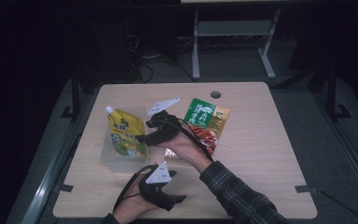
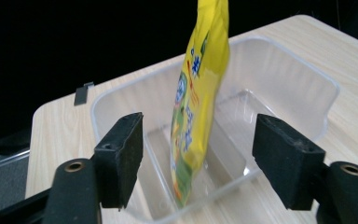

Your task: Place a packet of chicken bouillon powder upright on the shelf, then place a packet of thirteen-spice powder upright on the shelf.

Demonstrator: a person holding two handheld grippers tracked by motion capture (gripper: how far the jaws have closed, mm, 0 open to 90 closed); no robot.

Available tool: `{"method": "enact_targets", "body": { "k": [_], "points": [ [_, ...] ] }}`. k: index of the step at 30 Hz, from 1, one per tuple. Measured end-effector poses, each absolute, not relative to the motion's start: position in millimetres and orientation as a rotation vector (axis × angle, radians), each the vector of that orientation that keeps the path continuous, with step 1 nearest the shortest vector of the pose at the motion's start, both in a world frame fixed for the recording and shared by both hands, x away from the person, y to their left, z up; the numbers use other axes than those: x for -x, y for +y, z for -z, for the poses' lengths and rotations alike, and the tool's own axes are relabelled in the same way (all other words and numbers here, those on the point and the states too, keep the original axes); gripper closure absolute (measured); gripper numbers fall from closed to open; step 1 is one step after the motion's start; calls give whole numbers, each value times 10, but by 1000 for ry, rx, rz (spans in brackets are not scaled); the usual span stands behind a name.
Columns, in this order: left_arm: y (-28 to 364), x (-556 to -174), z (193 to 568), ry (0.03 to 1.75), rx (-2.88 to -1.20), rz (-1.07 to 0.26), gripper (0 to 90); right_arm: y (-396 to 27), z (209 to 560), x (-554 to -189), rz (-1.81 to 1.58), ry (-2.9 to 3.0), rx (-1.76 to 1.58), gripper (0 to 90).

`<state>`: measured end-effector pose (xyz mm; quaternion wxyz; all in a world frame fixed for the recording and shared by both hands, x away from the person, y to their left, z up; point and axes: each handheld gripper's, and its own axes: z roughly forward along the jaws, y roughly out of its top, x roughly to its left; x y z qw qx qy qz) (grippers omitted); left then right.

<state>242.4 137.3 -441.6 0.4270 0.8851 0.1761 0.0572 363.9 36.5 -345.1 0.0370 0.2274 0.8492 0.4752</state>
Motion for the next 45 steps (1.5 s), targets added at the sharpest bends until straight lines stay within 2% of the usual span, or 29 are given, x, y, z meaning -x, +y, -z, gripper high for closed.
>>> {"method": "enact_targets", "body": {
  "k": [15,21,22,23,24,25,26,27,28,30,31,32,45],
  "points": [
    [1600,-2434,4411,497,-2215,-138,145,-180,3503,-3545,-1431,2580,-711,286],
    [1660,-2413,4411,514,-2201,-135,145,-369,3653,-3593,-1381,2566,-784,329],
    [1668,-2409,4411,520,-2203,-134,145,-404,3731,-3630,-1360,2568,-799,393],
    [1679,-2414,4409,513,-2208,-142,145,-404,3731,-3630,-1360,2568,-799,393],
    [1682,-2408,4413,525,-2204,-130,146,-427,3811,-3675,-1333,2577,-810,520],
    [1686,-2410,4416,525,-2203,-130,146,-427,3811,-3675,-1333,2577,-810,520],
    [1688,-2412,4414,534,-2201,-126,146,-439,3897,-3726,-1305,2576,-829,678],
    [1688,-2412,4414,534,-2201,-126,148,-439,3897,-3726,-1305,2576,-829,678],
    [1695,-2419,4409,525,-2212,-131,148,-448,3986,-3785,-1294,2587,-844,776],
    [1691,-2416,4418,538,-2194,-122,148,-446,4074,-3845,-1265,2593,-834,862],
    [1691,-2416,4418,538,-2194,-122,148,-446,4074,-3845,-1265,2593,-834,862],
    [1695,-2424,4422,535,-2197,-123,149,-440,4149,-3899,-1245,2601,-846,899],
    [1708,-2437,4423,535,-2195,-123,149,-312,4476,-4049,-1044,2692,-781,899]
  ]
}}
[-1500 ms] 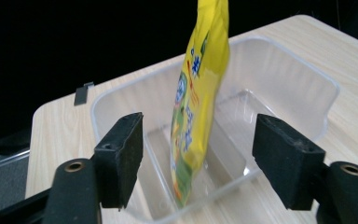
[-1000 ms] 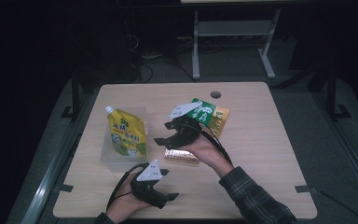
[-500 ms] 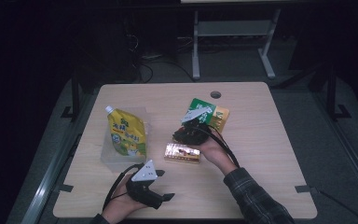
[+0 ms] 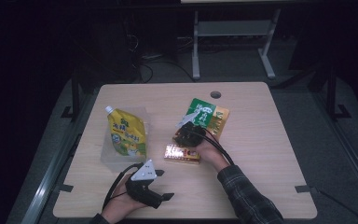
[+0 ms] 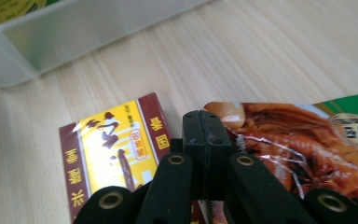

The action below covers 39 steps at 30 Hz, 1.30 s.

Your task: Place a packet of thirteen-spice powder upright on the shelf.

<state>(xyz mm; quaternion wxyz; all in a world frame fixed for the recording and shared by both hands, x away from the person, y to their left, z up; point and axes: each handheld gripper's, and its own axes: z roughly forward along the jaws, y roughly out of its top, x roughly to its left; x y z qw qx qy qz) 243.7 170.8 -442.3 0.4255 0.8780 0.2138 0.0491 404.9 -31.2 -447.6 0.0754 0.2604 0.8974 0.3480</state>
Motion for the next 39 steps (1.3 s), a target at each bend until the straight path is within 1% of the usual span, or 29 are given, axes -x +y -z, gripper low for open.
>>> {"method": "enact_targets", "body": {
  "k": [4,9,10,16,24,29,32,33,34,37,39],
  "points": [
    [1718,-2439,4413,538,-2191,-127,149,-320,4501,-4023,-1041,2714,-736,899],
    [1733,-2442,4398,539,-2188,-137,148,-340,4514,-3906,-1090,2762,-662,899],
    [1735,-2440,4397,548,-2184,-134,148,-354,4522,-3871,-1114,2789,-591,899],
    [1750,-2448,4385,548,-2183,-141,148,-344,4498,-3741,-1118,2845,-496,899],
    [1740,-2456,4394,544,-2183,-156,148,-435,4464,-3548,-1159,2843,-483,899],
    [1724,-2473,4407,545,-2192,-178,149,-602,4361,-3441,-1198,2793,-567,898],
    [1712,-2488,4421,550,-2190,-183,148,-784,4269,-3383,-1254,2737,-644,899],
    [1702,-2502,4432,555,-2199,-188,149,-908,4218,-3340,-1269,2712,-680,899],
    [1702,-2502,4432,555,-2199,-188,149,-908,4218,-3340,-1269,2712,-680,899],
    [1663,-2537,4462,574,-2198,-207,154,-1146,4184,-3274,-1272,2667,-734,899],
    [1653,-2544,4470,581,-2199,-209,158,-1200,4185,-3258,-1283,2659,-754,899]
  ]
}}
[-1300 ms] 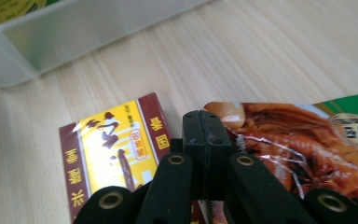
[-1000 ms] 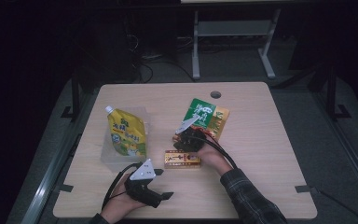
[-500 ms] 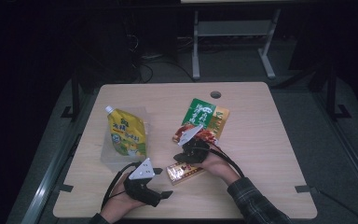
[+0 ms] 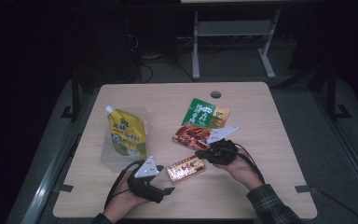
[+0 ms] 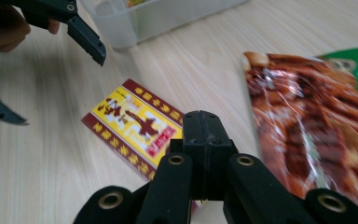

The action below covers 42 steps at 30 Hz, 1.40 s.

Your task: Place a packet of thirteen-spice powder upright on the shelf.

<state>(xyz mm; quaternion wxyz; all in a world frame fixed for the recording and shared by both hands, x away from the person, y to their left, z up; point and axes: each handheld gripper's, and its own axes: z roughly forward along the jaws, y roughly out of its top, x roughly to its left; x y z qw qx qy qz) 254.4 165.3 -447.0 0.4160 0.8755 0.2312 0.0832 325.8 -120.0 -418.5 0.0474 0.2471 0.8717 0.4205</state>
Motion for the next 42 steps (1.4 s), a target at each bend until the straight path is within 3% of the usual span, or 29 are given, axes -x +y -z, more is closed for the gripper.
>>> {"method": "enact_targets", "body": {
  "k": [9,21,27,42],
  "points": [
    [1541,-2638,4563,590,-2210,-260,166,-1451,4219,-3218,-1277,2636,-818,899],
    [1499,-2704,4658,606,-2264,-269,204,-1419,4228,-3222,-1279,2646,-810,899],
    [1505,-2712,4663,631,-2262,-276,297,-1411,4225,-3220,-1283,2649,-807,899],
    [1508,-2685,4592,624,-2257,-258,315,-1275,4409,-3271,-1186,2725,-791,900]
  ]
}}
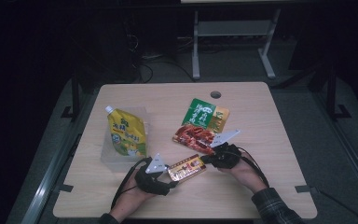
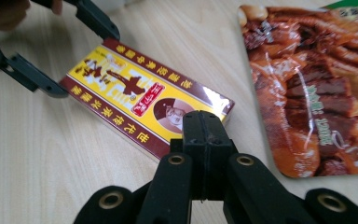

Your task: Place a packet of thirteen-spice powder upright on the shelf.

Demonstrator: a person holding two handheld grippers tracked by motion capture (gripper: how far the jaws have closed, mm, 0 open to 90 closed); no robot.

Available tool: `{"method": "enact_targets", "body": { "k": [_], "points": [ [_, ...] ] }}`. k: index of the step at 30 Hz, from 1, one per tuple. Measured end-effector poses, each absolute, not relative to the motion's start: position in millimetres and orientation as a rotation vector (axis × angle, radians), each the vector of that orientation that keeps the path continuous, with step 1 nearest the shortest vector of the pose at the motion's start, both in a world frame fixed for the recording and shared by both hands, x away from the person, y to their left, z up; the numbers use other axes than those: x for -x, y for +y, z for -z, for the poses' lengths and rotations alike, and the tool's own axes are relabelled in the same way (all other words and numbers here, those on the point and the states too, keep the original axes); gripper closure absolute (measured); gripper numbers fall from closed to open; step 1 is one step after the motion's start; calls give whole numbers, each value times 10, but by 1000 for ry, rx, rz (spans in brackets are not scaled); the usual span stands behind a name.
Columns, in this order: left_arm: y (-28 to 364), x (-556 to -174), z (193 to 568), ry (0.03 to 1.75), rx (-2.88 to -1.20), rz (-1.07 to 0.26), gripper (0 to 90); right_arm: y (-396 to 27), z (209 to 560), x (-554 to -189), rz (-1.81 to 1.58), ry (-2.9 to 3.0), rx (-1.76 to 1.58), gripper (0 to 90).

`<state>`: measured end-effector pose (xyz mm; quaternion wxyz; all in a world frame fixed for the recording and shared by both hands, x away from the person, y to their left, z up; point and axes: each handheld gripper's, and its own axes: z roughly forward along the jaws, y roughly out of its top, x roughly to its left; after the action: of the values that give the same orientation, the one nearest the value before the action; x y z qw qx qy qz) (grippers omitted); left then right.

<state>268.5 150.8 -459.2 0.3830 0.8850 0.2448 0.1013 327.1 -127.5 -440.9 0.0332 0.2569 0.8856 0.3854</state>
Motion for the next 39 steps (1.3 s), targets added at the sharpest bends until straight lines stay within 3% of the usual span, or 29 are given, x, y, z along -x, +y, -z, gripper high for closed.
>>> {"method": "enact_targets", "body": {
  "k": [25,39],
  "points": [
    [1561,-2616,4190,562,-2129,-278,319,-1177,4496,-3261,-1123,2771,-780,900],
    [1292,-2720,3912,502,-2069,-305,321,-1069,4547,-3250,-1119,2807,-763,900]
  ]
}}
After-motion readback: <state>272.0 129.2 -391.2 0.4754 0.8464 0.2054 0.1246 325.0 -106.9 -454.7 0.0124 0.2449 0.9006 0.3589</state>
